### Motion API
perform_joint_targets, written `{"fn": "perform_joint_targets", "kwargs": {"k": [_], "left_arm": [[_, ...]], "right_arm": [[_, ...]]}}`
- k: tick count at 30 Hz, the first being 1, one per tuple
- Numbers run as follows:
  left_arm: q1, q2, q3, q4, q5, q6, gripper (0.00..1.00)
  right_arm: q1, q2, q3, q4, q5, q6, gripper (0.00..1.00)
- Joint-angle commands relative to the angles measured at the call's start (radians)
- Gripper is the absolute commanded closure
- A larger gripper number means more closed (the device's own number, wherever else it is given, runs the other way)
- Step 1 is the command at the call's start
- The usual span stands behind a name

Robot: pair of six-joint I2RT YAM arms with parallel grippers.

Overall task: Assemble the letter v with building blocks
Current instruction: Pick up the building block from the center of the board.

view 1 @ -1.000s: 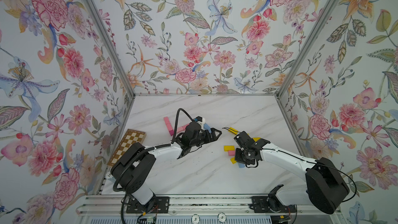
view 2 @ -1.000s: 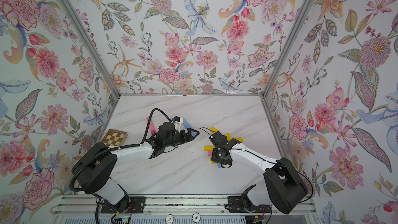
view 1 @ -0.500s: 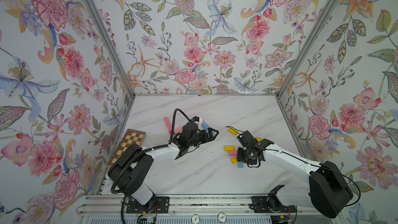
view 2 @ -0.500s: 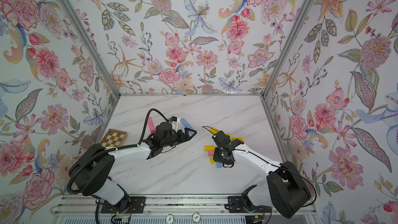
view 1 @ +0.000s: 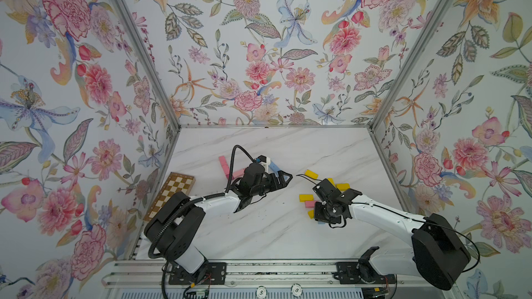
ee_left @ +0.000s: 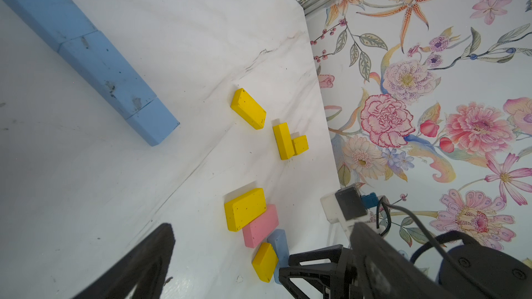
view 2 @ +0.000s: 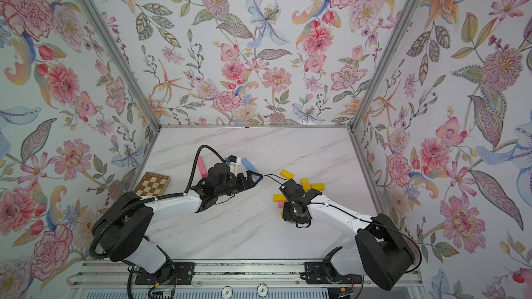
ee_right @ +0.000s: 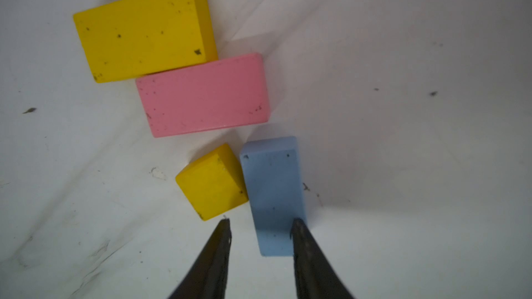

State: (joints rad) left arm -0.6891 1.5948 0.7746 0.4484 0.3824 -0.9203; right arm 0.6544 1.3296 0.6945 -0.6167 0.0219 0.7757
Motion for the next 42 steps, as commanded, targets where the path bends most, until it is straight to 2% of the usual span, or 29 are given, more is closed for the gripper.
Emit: {"fn": "perform_joint_targets", "kwargs": {"k": [1,10,19,23,26,28,31,34,37,42], "left_arm": [[0.01,-0.022,-0.003,0.001,-0.004,0.01,0.01],[0.01,-0.019,-0.007,-0.001,-0.007,0.009,0.01],[0.01,0.009,0.027,-0.022,-0.008,0.001,0.01],[0.011,-0.021,-0.02,0.01,-0.038,-0.026,0.01],[0.013,-0.052,-0.041,0.013,-0.045,-0.033,0.01],[0.013,-0.075,-0.04,-0.006,-0.048,-0.017,0.01],[0.02,-0.116,-0.024,-0.063,-0.072,0.037,0.01],[0.032,-0.153,-0.008,-0.118,-0.109,0.092,0.01],[0.051,-0.167,0.006,-0.151,-0.109,0.126,0.01],[0.085,-0.189,-0.005,-0.163,-0.101,0.141,0.01]], "right_arm": [[0.002,0.029,-0.039,-0.07,0.05,-0.022,0.58],[-0.011,0.009,-0.032,-0.089,0.073,-0.046,0.53],[-0.021,0.148,0.013,-0.024,0.08,-0.131,0.54],[-0.022,0.177,0.03,-0.021,0.082,-0.147,0.68],[-0.045,0.142,0.041,-0.022,0.078,-0.151,0.79],[-0.08,0.109,0.064,-0.029,0.06,-0.159,0.83],[-0.175,0.081,0.138,-0.044,0.038,-0.187,0.83],[-0.251,0.113,0.286,-0.069,0.047,-0.208,0.83],[-0.292,0.212,0.437,-0.062,0.032,-0.2,0.83],[-0.308,0.426,0.654,0.014,-0.042,-0.102,0.83]]}}
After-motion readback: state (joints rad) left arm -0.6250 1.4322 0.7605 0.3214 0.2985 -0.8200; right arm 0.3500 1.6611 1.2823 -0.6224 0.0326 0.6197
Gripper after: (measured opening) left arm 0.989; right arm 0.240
